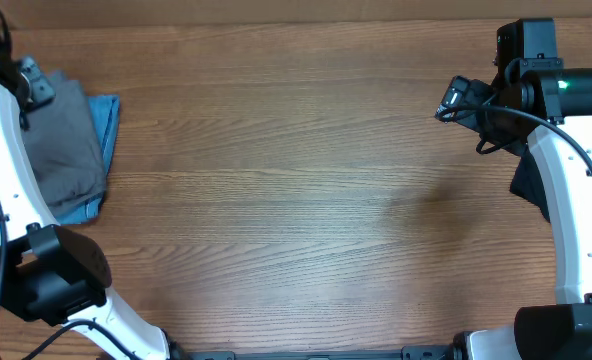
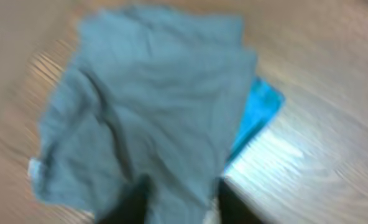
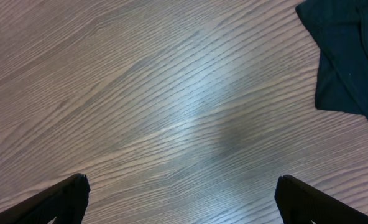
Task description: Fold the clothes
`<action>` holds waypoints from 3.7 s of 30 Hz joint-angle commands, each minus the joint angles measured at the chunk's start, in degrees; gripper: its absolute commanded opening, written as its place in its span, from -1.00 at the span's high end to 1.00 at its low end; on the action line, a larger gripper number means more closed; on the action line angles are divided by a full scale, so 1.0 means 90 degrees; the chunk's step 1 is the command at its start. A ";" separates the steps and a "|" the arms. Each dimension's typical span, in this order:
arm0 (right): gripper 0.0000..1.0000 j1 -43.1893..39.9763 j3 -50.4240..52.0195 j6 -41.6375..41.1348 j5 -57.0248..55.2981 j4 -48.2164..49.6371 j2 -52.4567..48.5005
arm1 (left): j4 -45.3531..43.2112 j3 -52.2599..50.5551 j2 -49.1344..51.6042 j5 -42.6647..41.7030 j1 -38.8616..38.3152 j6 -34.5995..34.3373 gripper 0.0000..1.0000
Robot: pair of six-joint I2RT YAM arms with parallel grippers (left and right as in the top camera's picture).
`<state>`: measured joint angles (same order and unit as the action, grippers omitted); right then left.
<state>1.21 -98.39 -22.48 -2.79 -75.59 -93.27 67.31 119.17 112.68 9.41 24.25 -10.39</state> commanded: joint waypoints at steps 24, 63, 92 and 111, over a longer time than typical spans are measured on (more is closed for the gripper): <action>-1.00 -0.0007 0.0010 -0.0032 0.0015 0.0029 -0.0007 | -0.2178 -0.3835 0.0134 -0.7567 0.4068 0.1630 0.91; -1.00 -0.0007 0.0010 -0.0032 0.0015 0.0029 -0.0007 | -0.3917 -0.5224 -0.3169 -0.4733 0.2271 -0.0988 0.82; -1.00 -0.0007 0.0010 -0.0032 0.0015 0.0029 -0.0007 | -0.3422 -0.5217 -0.1418 -0.7485 0.2565 0.0109 0.92; -1.00 -0.0007 0.0010 -0.0032 0.0015 0.0029 -0.0007 | -0.2242 -0.5217 -0.3837 -0.0231 0.1088 0.0899 -0.78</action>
<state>1.21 -98.39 -22.46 -2.76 -75.61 -93.27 46.57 72.14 76.90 -1.37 36.29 -10.22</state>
